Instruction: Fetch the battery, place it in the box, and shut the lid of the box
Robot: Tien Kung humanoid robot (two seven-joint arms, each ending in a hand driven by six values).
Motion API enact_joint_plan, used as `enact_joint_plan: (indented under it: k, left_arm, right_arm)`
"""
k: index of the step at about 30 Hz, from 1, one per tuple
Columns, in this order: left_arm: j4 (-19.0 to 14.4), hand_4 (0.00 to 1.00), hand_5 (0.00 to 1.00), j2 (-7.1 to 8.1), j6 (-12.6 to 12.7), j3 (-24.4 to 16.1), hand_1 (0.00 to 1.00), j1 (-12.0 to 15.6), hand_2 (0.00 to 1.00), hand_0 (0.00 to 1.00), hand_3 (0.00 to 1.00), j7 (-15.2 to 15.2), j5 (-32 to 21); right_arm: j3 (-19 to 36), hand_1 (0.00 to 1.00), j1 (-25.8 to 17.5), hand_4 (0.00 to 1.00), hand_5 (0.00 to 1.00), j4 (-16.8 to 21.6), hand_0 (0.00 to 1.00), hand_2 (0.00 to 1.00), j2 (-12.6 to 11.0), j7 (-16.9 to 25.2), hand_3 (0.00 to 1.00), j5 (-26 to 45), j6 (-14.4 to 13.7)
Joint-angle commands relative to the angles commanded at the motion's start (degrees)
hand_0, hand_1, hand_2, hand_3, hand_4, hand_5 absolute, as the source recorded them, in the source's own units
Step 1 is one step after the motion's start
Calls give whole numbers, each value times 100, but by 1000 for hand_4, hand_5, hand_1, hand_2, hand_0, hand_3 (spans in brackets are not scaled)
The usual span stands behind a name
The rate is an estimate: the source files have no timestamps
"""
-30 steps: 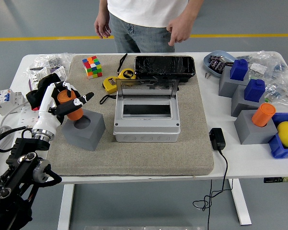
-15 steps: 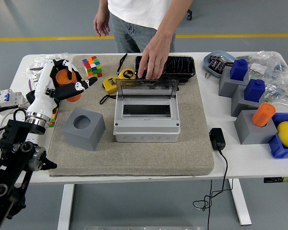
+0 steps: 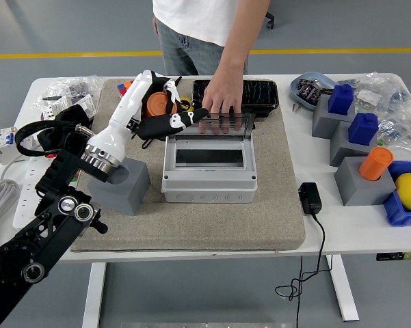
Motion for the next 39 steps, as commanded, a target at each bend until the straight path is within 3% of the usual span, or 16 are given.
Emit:
enact_joint_plan:
  k: [10, 22, 31, 39]
  left_arm:
    - [495, 962, 657, -175, -78, 1077, 2, -576, 4, 6, 2, 41, -461]
    - [1561, 965, 672, -359, -154, 1708, 2, -1097, 2, 6, 2, -75, -632]
    - [2157, 968, 681, -451, -70, 1906, 2, -1260, 2, 5, 2, -270, -619]
    - [2546, 970, 692, -595, 57, 1814, 2, -1344, 2, 8, 2, -437, -368]
  right_arm:
    - [-26, 995, 40, 998, 998, -14, 998, 908, -23, 1, 855, 4, -9]
    - [-46, 995, 76, 998, 998, -17, 998, 908, -40, 9, 855, 11, -24]
    - [-27, 995, 82, 998, 998, -21, 998, 908, -40, 15, 855, -9, -22]
    - [-32, 995, 89, 998, 998, -22, 998, 908, -45, 16, 856, -7, -28]
